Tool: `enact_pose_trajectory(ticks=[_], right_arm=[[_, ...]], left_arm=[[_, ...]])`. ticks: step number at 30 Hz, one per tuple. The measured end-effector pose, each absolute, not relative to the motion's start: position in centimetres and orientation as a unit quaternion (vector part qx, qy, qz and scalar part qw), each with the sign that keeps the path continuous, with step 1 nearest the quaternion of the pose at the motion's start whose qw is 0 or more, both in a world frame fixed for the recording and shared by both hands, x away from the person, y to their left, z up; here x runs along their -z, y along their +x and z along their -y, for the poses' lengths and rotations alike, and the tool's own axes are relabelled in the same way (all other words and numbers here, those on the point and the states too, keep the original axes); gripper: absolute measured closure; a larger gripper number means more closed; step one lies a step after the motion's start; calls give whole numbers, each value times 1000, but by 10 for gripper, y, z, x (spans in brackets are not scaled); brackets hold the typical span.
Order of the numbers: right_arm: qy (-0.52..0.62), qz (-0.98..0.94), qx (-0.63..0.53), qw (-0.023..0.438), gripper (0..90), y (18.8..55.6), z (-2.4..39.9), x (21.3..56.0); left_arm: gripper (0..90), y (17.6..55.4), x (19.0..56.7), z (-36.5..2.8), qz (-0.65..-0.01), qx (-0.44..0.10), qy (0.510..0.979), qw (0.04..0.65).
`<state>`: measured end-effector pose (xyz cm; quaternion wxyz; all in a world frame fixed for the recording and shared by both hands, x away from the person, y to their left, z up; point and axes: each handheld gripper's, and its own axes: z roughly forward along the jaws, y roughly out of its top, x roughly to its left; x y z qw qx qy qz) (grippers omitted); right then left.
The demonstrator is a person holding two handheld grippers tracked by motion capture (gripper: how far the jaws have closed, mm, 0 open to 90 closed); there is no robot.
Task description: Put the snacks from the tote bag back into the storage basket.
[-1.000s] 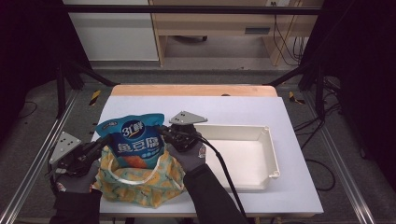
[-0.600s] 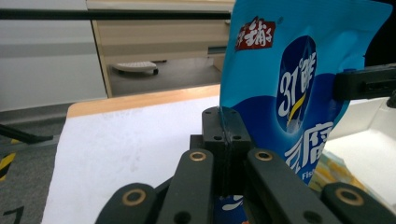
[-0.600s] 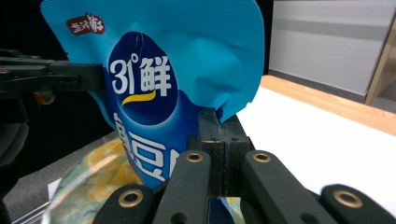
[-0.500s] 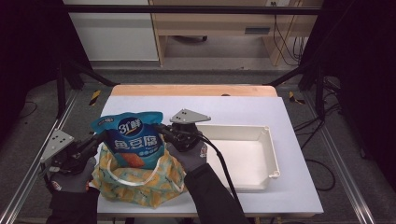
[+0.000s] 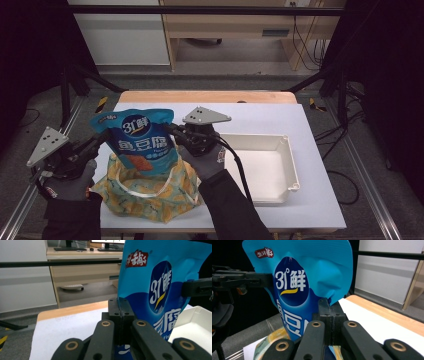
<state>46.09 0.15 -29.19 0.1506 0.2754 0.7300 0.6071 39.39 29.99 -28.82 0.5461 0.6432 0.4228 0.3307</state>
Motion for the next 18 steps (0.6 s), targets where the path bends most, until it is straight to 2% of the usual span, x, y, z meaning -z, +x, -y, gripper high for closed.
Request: enact_pose_trajectory(ticks=[18], right_arm=[[261,-720,-617,181,900,446,17,250]], left_arm=[[900,386,249,-282,-393,-348,640,561]])
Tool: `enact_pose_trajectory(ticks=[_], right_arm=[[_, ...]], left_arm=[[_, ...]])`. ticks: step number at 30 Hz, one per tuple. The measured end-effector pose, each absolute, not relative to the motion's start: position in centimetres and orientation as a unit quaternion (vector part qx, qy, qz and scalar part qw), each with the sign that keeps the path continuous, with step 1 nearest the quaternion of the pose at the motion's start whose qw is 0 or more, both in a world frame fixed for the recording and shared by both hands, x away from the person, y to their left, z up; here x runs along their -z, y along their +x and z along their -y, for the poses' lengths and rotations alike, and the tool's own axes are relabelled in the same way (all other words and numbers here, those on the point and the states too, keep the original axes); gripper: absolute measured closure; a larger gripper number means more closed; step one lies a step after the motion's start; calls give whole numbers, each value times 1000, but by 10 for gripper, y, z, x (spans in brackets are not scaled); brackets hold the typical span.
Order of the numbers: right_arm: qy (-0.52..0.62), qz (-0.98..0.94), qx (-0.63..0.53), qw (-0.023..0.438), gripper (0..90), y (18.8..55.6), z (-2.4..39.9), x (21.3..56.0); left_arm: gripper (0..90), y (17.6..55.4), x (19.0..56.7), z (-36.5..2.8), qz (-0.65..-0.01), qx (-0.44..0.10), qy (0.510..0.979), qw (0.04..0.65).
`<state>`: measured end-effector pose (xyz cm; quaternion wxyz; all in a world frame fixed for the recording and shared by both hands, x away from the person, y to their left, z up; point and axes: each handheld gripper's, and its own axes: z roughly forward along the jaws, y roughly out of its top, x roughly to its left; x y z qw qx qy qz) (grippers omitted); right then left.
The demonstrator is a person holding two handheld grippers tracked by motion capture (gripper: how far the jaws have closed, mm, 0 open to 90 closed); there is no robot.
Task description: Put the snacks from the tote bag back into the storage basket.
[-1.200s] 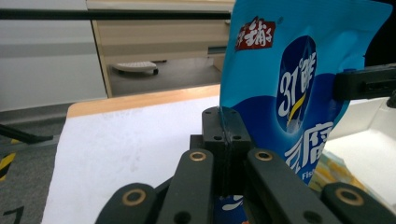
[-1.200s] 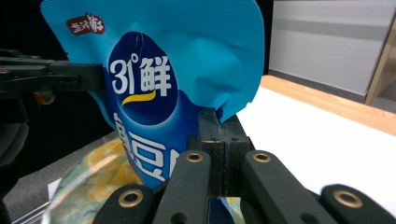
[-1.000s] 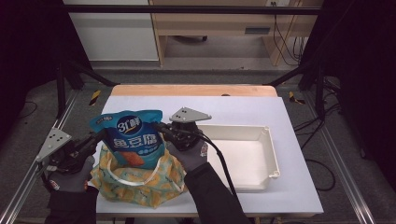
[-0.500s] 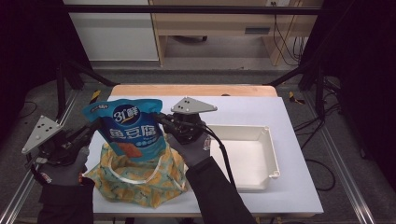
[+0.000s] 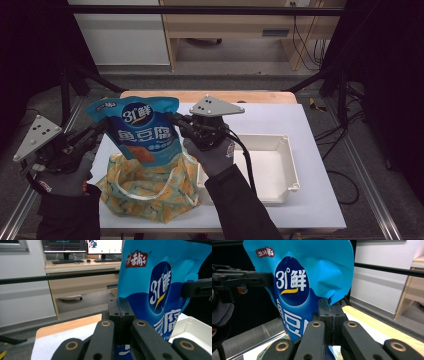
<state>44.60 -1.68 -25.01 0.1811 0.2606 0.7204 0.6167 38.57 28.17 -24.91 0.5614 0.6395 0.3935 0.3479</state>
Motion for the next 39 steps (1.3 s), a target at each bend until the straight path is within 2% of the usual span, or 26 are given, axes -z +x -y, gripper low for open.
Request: enact_pose_trajectory(ticks=[14,26,39], right_arm=[[270,-711,-613,212,900,427,58,233],[299,-698,-606,237,900,412,112,236],[322,-690,-599,249,900,401,152,252]], left_arm=[[900,386,232,-242,-363,-341,653,570],[900,391,235,-192,-335,-317,672,580],[900,396,247,-153,-318,-296,690,579]])
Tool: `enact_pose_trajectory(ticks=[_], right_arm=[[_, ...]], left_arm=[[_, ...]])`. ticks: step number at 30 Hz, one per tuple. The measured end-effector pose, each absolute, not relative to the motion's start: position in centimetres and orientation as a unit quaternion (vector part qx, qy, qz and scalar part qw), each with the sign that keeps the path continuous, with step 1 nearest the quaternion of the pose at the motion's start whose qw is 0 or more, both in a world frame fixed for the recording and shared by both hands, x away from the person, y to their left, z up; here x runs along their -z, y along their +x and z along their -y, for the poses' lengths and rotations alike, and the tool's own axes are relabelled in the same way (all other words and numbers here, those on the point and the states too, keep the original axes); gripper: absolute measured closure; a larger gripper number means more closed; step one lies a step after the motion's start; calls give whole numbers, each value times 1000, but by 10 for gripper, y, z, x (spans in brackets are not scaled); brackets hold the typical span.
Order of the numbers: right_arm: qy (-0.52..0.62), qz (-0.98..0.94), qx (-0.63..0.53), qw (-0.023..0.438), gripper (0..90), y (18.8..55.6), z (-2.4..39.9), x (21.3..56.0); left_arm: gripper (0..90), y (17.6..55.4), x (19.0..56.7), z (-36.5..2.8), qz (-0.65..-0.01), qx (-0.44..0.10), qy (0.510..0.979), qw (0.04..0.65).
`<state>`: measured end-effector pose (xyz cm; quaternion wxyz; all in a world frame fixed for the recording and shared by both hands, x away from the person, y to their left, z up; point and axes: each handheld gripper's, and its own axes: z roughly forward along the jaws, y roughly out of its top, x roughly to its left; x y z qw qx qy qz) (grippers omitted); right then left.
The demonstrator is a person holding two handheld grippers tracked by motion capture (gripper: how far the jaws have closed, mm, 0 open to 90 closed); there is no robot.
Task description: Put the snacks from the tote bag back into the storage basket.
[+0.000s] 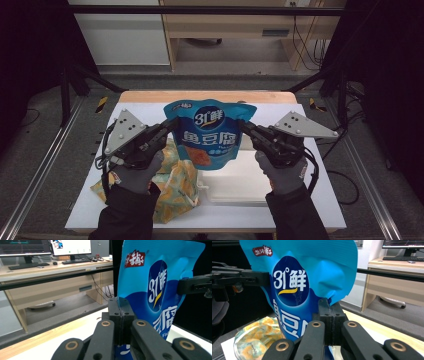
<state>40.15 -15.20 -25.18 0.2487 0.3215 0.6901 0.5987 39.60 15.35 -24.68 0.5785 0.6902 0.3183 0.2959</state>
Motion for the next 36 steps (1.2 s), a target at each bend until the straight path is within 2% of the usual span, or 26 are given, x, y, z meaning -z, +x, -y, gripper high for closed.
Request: enact_pose_trajectory(ticks=[19,36], right_arm=[[340,-685,-587,265,900,387,186,269],[359,-689,-574,257,900,384,200,294]], left_arm=[[900,398,261,-122,-301,-273,706,580],[900,399,285,-109,-298,-251,724,569]])
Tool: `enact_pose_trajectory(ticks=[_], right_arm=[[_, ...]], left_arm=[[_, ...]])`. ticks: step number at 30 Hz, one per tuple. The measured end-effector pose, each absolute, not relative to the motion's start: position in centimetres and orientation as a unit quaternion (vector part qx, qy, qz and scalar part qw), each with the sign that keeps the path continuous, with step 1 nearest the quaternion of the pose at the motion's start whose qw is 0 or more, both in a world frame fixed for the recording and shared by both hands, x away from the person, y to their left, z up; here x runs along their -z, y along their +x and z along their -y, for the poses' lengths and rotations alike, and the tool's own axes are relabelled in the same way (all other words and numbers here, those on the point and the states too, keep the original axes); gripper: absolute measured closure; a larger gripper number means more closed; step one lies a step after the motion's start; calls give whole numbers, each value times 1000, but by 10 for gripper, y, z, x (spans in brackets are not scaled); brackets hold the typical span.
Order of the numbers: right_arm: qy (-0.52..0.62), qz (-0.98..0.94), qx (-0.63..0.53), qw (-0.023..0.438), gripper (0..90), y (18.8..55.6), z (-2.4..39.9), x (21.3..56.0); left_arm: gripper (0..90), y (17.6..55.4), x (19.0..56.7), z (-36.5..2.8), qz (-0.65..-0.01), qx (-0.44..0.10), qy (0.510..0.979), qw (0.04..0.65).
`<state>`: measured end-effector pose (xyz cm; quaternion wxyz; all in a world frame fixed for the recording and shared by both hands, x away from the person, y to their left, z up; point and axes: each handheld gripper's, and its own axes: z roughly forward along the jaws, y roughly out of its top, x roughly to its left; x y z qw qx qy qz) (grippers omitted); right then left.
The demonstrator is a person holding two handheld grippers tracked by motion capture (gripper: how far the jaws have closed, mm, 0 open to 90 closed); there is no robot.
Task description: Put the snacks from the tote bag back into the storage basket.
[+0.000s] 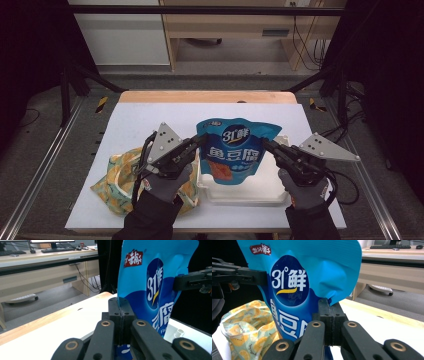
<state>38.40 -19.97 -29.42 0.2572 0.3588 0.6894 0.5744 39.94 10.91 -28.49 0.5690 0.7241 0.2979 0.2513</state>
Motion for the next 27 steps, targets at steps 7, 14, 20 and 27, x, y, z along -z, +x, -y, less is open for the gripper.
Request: enact_pose_trajectory(ticks=[7,14,20,27], right_arm=[[364,-692,-571,252,900,382,202,306],[367,-698,-565,245,900,382,199,317],[371,-702,-558,241,900,384,197,325],[375,-704,-555,237,900,384,196,333]], left_arm=[[900,397,296,-107,-299,-244,727,567],[900,397,310,-110,-303,-237,731,563],[900,398,319,-111,-305,-235,737,555],[900,399,324,-112,-304,-236,745,546]])
